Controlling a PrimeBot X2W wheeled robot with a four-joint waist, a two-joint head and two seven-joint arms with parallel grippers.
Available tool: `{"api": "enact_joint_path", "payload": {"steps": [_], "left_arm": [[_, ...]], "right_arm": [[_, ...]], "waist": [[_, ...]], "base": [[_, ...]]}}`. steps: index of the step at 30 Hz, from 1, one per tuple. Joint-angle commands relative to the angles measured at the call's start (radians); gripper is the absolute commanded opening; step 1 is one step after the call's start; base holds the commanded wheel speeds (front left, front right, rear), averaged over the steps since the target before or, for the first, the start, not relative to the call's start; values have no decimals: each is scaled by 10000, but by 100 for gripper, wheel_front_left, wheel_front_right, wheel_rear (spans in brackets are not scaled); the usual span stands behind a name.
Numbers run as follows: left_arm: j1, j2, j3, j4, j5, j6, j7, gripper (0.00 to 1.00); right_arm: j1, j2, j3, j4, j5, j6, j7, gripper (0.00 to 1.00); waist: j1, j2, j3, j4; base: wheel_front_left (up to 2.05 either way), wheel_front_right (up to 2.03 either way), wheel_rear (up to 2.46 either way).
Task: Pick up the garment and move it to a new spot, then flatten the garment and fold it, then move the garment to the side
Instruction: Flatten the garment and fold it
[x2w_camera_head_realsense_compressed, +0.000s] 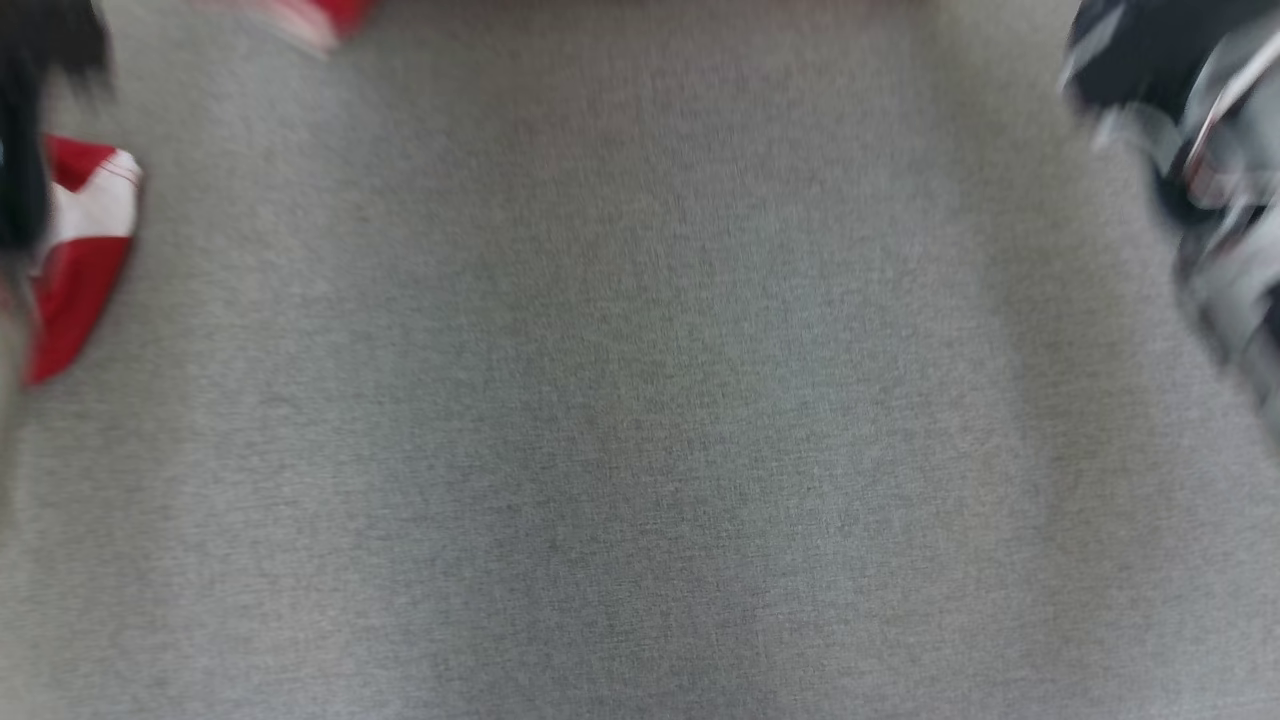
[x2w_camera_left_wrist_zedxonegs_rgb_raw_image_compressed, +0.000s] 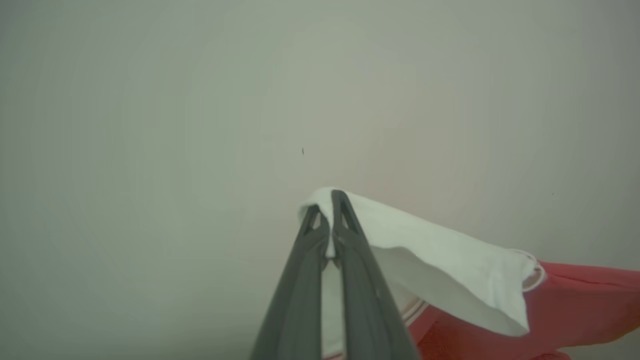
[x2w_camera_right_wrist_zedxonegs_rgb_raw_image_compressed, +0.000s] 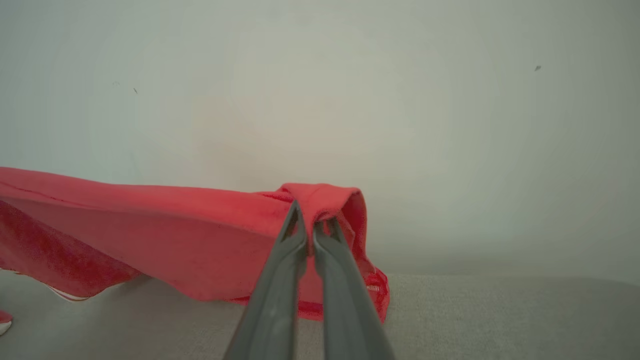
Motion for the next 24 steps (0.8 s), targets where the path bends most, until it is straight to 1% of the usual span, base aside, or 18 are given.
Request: {"api": "enact_joint_path", "payload": {"steps": [1,4,5,6,8,10,13,19,22,24], "left_arm": [[683,139,226,-455,44,205,-7,0],[3034,157,707,-2095,91,761,-8,0],[3803,92,778,-2528,46,883,-9,0],[4473,36,1037,-2987,-5,1106,-10,0],[5773,-73,1124,-3762,177,1338,-9,0],[6832,-309,1257,-4467,309,1561,-9,0],[8179,-604,1263,-5084,434,1782,-10,0],[10177,-1363,1159,-5448,695,1852,-10,0],[10972,-1640,904,-5374,907,1700,-12,0],[11375,-1808,967,-5278,998,1693,-12,0]], "right_arm": [[475,-72,37,-145,114,-27,-70,0],[1905,-304,22,-706,388,-27,-273,0],[2391,-347,-8,-904,478,-27,-338,0],[2844,-346,-26,-1097,535,-27,-392,0],[3692,-435,-132,-1414,601,-27,-486,0],[4463,-562,-245,-1634,504,-27,-563,0],[5631,-555,-570,-1929,583,-27,-631,0],[7738,-393,-1368,-2321,353,-27,-715,0],[8699,-267,-1802,-2508,120,-27,-736,0],[9297,-197,-2109,-2638,-93,-27,-728,0]], "waist": [[2,1,-665,35],[2,1,-1000,60],[2,1,-1113,86],[2,1,-1208,75],[2,1,-1397,102],[2,1,-1579,144],[2,1,-1816,275],[2,1,-2172,504],[2,1,-2342,614],[2,1,-2451,667]], "base": [[0,0,0],[0,0,0],[0,0,0],[0,0,0],[0,0,0],[0,0,0],[0,0,0],[0,0,0],[0,0,0],[0,0,0]]}}
